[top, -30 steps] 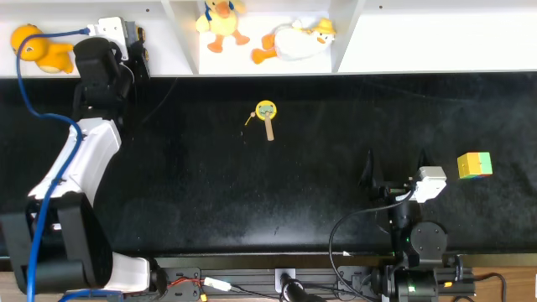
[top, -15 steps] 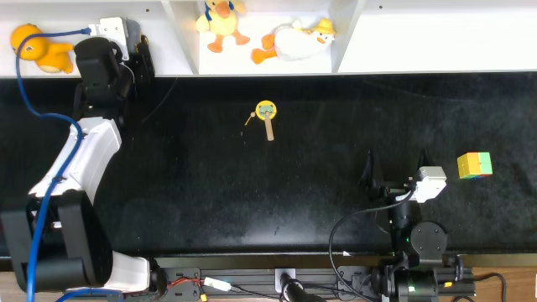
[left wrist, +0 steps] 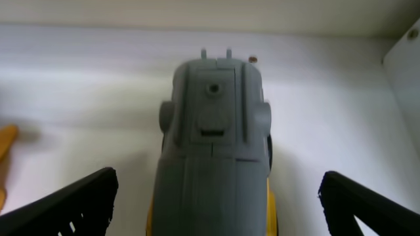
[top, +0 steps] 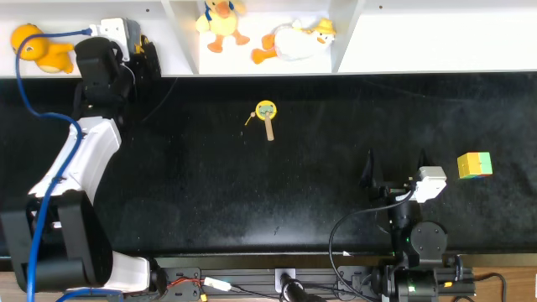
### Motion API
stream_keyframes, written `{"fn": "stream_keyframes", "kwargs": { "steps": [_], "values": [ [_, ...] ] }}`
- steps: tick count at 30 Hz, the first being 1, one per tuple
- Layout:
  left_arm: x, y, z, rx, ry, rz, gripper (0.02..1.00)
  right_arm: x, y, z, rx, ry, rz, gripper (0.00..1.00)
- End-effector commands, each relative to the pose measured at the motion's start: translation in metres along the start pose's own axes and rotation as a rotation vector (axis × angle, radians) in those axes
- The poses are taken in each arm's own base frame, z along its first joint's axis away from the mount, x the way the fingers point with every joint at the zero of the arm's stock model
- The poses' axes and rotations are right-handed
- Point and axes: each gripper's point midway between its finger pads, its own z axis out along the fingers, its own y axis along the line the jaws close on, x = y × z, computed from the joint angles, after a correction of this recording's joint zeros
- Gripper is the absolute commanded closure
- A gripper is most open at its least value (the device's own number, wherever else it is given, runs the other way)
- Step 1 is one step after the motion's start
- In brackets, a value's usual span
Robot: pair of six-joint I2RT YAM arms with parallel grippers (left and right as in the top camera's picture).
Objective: Store Toys
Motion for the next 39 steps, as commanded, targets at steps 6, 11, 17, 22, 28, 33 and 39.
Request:
{"fn": "stream_keyframes", "kwargs": {
  "steps": [6, 11, 17, 22, 28, 33, 39],
  "values": [
    [-0.029, 0.0, -0.049, 0.012, -0.02, -0.001, 0.02, 0.002, -0.003, 0.0, 0.012, -0.004, 0.004, 0.007],
    [-0.027, -0.002, -0.078, 0.018, 0.018, 0.003, 0.02, 0.002, -0.003, 0.0, 0.012, -0.004, 0.004, 0.005],
    [-0.02, -0.008, -0.114, 0.06, 0.063, 0.003, 0.02, 0.002, -0.003, 0.0, 0.012, -0.004, 0.004, 0.009],
    [-0.013, -0.015, -0.149, 0.081, 0.091, 0.014, 0.02, 0.002, -0.003, 0.0, 0.012, -0.004, 0.004, 0.005],
    [0.0, -0.023, -0.199, 0.083, 0.112, 0.037, 0.02, 0.002, -0.003, 0.0, 0.012, -0.004, 0.004, 0.005],
    [0.015, -0.023, -0.237, 0.075, 0.119, 0.037, 0.02, 0.002, -0.003, 0.0, 0.012, -0.004, 0.004, 0.007],
    [0.044, -0.021, -0.264, 0.095, 0.105, -0.013, 0.02, 0.002, -0.003, 0.0, 0.012, -0.004, 0.004, 0.005]
  ]
}}
